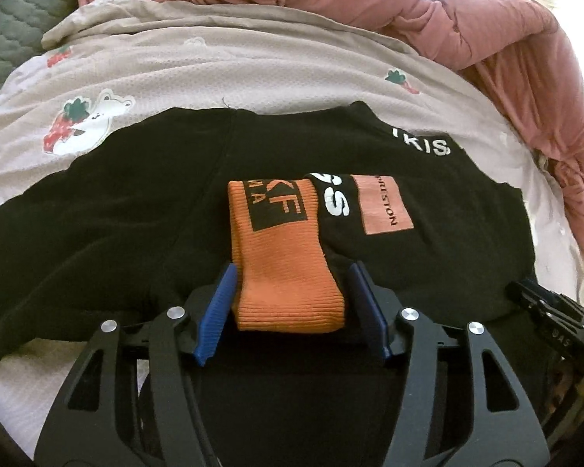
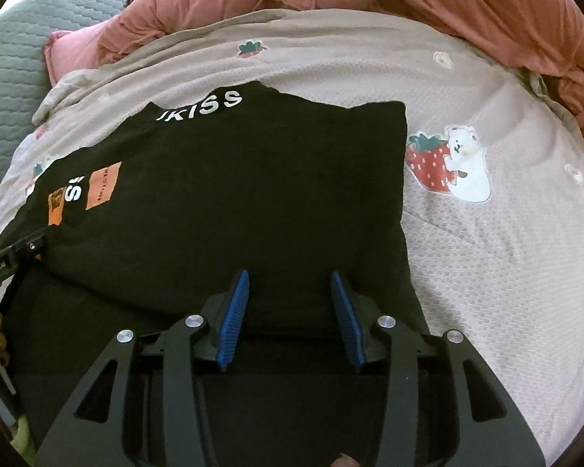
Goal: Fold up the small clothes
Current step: 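Grasp the laid orange cuff with the left gripper and reposition it, then move the left gripper to the other sleeve's orange cuff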
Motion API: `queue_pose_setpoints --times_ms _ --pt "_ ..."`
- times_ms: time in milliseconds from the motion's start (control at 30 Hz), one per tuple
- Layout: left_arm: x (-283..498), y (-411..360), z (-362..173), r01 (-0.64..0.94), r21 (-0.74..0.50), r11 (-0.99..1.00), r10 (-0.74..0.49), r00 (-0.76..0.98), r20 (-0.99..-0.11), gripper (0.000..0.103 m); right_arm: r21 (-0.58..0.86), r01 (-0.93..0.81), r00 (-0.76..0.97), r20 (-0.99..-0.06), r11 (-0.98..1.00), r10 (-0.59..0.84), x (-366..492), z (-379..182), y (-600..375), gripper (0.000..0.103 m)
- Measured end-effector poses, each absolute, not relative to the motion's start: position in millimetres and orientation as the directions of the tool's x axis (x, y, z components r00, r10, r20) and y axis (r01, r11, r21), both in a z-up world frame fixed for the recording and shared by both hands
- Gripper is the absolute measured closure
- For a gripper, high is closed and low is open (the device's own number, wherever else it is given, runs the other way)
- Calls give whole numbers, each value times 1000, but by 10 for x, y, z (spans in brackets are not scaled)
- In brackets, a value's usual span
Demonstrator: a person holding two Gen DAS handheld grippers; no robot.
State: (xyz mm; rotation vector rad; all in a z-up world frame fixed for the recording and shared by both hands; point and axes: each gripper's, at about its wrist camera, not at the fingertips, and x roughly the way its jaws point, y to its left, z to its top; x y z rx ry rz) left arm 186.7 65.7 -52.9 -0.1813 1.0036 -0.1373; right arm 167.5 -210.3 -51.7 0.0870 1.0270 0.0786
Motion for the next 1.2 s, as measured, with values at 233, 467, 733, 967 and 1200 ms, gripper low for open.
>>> queue_pose_setpoints --times_ms 233,467,733,967,1200 --pt "1759 649 -393 69 -212 975 -214 549 -808 37 132 -33 532 -836 991 129 1574 -402 -2094 50" --pt "1553 823 -245 21 -188 982 -162 604 -780 19 154 -42 571 -807 987 151 1487 -217 -2020 32" --pt "1343 1076 -105 -45 -179 983 -109 643 -758 10 166 -104 610 -768 981 195 1394 4 -1793 16" --pt "1168 1380 2 -109 -196 974 -75 666 -742 10 170 -152 638 -735 974 228 1308 176 -1590 14" --pt "1028 1621 87 -152 -197 969 -42 681 -731 10 161 -196 654 -714 967 252 1244 309 -1383 14"
